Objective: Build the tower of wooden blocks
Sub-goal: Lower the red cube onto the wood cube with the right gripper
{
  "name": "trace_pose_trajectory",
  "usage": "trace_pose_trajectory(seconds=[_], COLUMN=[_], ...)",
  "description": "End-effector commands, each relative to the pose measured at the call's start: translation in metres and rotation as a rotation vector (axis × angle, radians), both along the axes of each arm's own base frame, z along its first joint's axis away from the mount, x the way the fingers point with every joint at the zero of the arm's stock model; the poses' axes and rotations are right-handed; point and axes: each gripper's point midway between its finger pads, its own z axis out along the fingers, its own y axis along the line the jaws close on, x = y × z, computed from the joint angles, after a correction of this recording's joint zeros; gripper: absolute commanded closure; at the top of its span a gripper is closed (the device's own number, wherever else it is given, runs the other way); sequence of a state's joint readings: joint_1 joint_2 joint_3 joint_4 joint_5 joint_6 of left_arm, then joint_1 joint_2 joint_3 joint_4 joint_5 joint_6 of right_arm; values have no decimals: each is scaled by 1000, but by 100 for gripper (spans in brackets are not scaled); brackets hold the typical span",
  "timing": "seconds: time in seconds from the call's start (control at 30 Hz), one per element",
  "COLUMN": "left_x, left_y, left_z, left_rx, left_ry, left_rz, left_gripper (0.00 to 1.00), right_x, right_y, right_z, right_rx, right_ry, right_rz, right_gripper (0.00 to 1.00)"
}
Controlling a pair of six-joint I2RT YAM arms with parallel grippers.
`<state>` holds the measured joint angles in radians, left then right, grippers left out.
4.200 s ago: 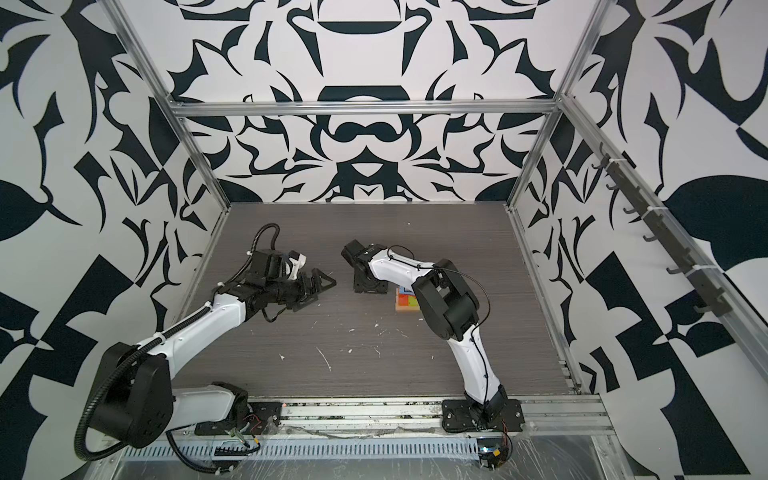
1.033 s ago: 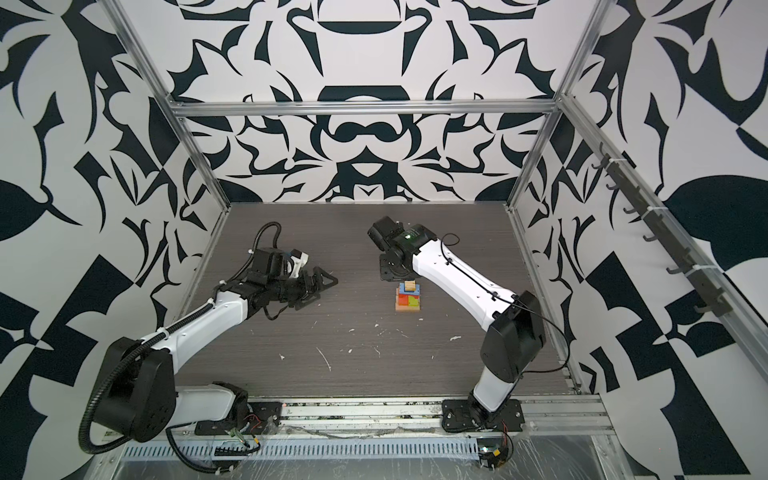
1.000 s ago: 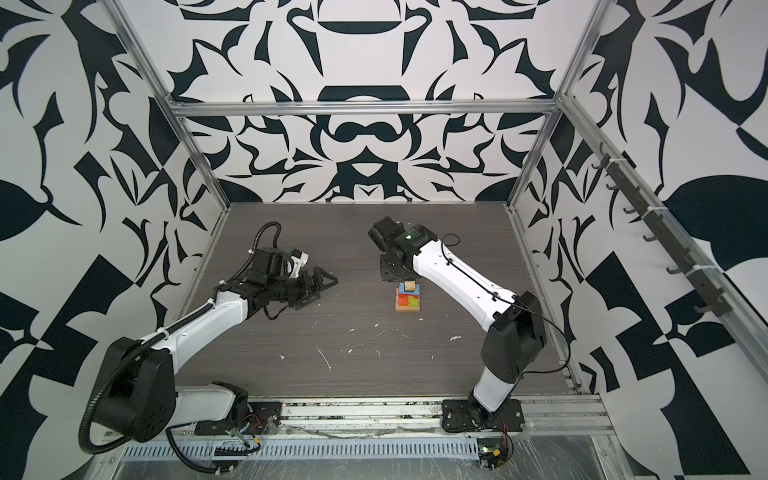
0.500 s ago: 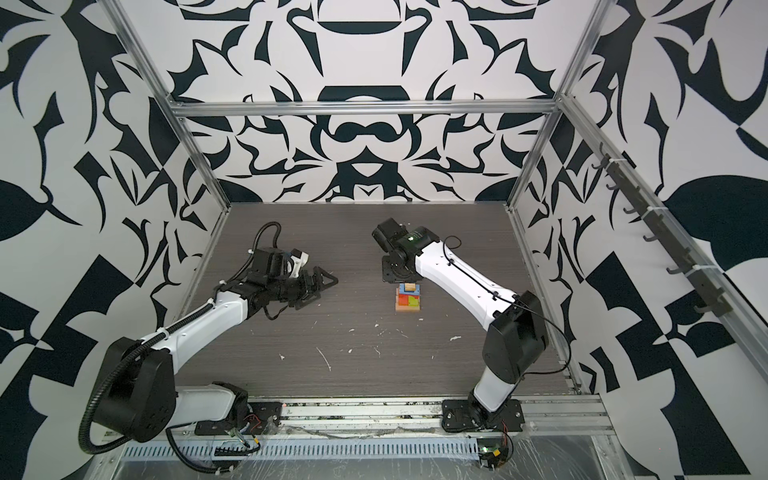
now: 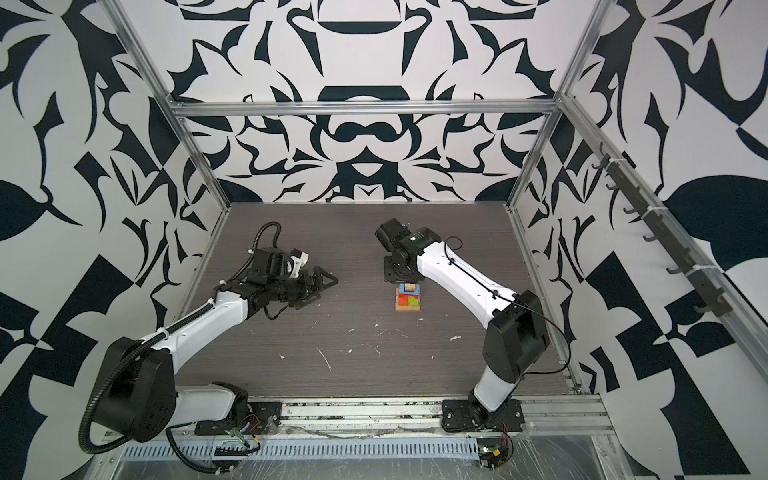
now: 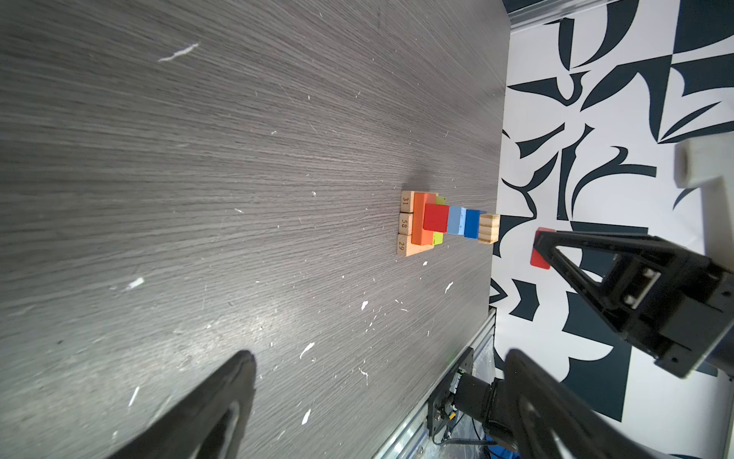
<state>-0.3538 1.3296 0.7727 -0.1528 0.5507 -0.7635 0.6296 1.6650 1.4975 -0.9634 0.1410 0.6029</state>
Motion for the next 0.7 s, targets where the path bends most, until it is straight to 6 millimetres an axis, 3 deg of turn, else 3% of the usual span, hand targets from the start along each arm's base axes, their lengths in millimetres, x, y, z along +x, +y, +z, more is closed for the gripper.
trace_pose_trajectory(seconds=[0.0,0.67], left_x=[-1,0], left_y=[-1,-2], left_z=[7,8], left_rx=[-17,-18], left_ry=[-13,-14], left_rz=[-5,-6], left_gripper=[0,0], right_x=[2,2], right_y=[-1,-22], right_z=[5,-13], right_rx=[20,-22], right_ry=[-19,10], right_rz=[-16,-45], right_gripper=[77,77])
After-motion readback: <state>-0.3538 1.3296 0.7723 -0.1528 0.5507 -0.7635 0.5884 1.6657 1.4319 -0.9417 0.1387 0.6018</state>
